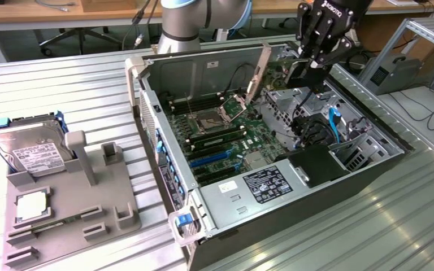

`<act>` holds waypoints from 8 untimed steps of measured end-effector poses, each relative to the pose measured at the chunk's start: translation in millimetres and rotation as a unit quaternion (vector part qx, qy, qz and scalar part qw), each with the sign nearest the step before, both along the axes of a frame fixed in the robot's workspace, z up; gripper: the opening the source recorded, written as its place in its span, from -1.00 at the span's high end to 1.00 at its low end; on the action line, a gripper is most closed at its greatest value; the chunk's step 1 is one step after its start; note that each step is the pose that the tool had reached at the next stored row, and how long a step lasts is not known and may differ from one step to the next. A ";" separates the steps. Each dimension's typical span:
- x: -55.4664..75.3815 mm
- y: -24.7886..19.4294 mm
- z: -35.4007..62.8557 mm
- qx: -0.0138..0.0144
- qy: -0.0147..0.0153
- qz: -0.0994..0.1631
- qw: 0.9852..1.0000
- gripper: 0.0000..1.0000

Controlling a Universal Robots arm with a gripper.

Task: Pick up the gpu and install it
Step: 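Insert the gpu into the slot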

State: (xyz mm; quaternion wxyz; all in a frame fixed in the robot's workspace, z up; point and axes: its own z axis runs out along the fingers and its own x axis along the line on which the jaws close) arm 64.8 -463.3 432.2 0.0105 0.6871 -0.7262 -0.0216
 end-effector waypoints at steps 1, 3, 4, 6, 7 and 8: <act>0.0 0.1 -0.3 0.000 0.000 0.019 1.000 0.45; 0.0 0.8 -0.7 0.000 0.000 0.047 0.999 0.45; 0.0 0.8 -0.7 0.000 0.000 0.047 0.999 0.45; 0.0 0.9 -0.8 0.000 0.000 0.047 0.999 0.45; 0.0 0.9 -0.8 0.000 0.000 0.047 0.999 0.45; 0.0 0.9 -0.8 0.000 0.000 0.047 0.999 0.45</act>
